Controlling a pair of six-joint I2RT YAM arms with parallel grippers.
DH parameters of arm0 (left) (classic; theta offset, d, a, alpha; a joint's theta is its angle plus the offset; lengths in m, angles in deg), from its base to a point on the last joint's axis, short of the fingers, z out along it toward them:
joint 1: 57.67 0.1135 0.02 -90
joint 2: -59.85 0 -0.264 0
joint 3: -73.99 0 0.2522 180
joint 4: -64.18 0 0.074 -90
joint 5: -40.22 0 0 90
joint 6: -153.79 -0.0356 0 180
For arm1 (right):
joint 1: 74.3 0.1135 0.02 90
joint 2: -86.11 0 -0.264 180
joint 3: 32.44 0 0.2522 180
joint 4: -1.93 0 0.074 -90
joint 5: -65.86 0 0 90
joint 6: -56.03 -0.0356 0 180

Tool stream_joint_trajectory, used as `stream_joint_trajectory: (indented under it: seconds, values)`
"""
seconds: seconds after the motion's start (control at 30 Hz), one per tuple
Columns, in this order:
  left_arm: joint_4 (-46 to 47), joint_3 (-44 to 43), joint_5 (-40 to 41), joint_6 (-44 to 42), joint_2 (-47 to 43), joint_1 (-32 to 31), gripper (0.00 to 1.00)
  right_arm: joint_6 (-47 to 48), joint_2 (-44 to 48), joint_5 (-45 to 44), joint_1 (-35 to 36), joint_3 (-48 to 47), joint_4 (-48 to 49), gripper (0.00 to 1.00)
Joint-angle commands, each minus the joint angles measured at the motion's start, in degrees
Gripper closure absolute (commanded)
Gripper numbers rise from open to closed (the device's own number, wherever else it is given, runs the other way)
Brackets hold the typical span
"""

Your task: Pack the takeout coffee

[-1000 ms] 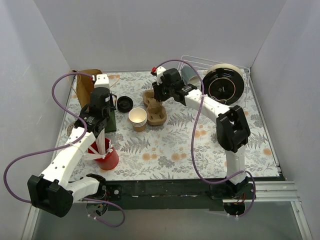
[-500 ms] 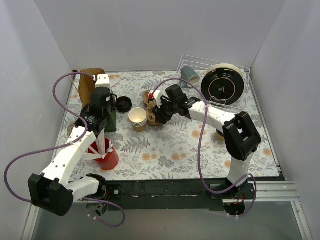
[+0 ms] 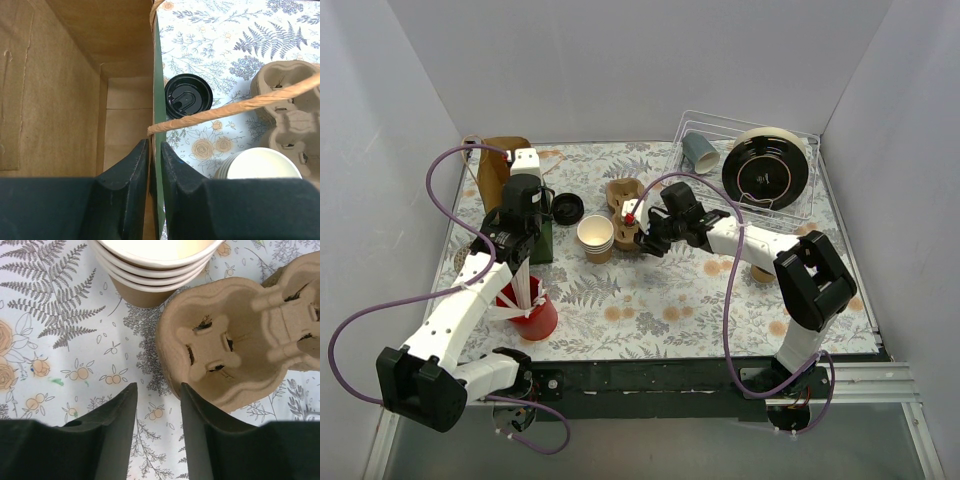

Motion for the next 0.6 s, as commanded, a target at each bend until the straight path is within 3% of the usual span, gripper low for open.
stream_joint_trajectory:
  seconds: [0.0, 0.2, 0.47, 0.53, 0.57]
  values:
    - [0.2, 0.2, -0.1, 0.3, 0.1, 0.1, 0.84, 2.1, 1.1, -1.2, -0.1, 1.2, 6.5, 0.55]
    - [0.4, 0.3, -0.1, 0.1, 0.3, 0.0, 0.84, 1.9, 1.5, -2.5, -0.1, 2.4, 9.2, 0.62]
    - [0.5, 0.3, 0.0, 0.0, 0.1, 0.1, 0.84, 3.4, 1.7, -4.0, 0.0, 3.2, 10.6, 0.62]
    - [0.5, 0.2, 0.0, 0.1, 0.3, 0.1, 0.84, 3.6, 1.7, -4.9, 0.1, 3.3, 11.4, 0.69]
    - [0.5, 0.3, 0.0, 0.1, 0.2, 0.0, 0.84, 3.7, 1.9, -5.1, 0.1, 3.3, 11.5, 0.77]
